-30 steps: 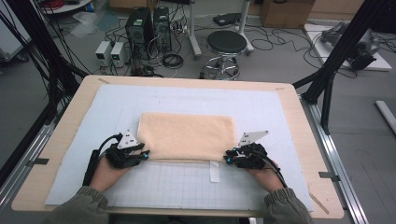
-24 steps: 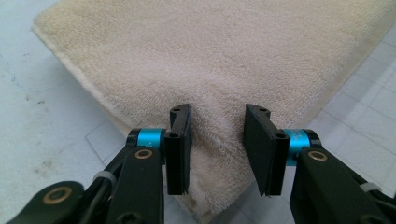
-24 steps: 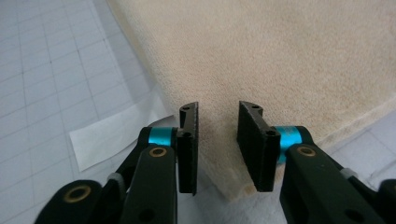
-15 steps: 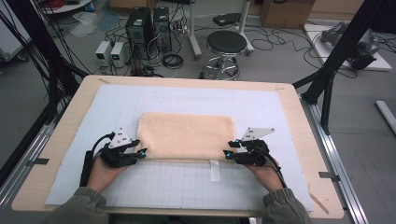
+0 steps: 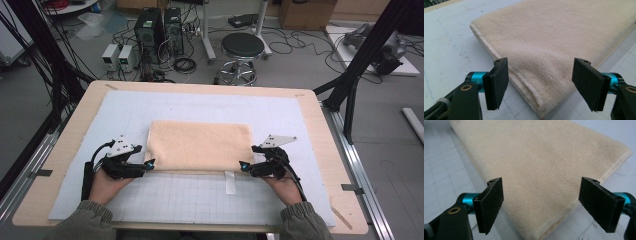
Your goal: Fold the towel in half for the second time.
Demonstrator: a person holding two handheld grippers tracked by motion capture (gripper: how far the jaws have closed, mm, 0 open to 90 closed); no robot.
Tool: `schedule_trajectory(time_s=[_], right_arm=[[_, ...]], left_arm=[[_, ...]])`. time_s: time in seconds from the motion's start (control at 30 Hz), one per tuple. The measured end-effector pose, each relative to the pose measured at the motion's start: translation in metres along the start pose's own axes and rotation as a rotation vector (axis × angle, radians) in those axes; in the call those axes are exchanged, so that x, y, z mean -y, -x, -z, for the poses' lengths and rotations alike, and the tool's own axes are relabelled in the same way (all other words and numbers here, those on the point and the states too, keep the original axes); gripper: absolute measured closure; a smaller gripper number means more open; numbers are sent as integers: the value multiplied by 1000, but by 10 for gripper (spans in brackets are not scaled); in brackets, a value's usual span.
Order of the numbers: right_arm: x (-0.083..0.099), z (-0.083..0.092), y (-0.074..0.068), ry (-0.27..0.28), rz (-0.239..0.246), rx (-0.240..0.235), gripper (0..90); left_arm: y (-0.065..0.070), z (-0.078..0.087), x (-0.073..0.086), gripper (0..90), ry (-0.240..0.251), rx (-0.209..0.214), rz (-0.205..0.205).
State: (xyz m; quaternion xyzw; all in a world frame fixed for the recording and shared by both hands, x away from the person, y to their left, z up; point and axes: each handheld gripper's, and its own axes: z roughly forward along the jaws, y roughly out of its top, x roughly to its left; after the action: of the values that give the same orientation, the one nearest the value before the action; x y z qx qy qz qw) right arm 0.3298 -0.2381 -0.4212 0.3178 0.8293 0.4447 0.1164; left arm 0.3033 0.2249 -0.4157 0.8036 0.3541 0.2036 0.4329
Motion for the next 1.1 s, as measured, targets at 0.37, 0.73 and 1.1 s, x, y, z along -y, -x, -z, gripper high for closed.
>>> schedule_trajectory(time_s=[0.37,0.73,1.1], right_arm=[[2,5,-5,-15,3,11,144],[6,14,-9,-5,12,32,129],[12,24,-11,24,1,33,125]], left_arm=[[0,6,3,228,-5,4,1],[0,15,5,196,4,2,1],[0,26,11,181,21,-13,9]])
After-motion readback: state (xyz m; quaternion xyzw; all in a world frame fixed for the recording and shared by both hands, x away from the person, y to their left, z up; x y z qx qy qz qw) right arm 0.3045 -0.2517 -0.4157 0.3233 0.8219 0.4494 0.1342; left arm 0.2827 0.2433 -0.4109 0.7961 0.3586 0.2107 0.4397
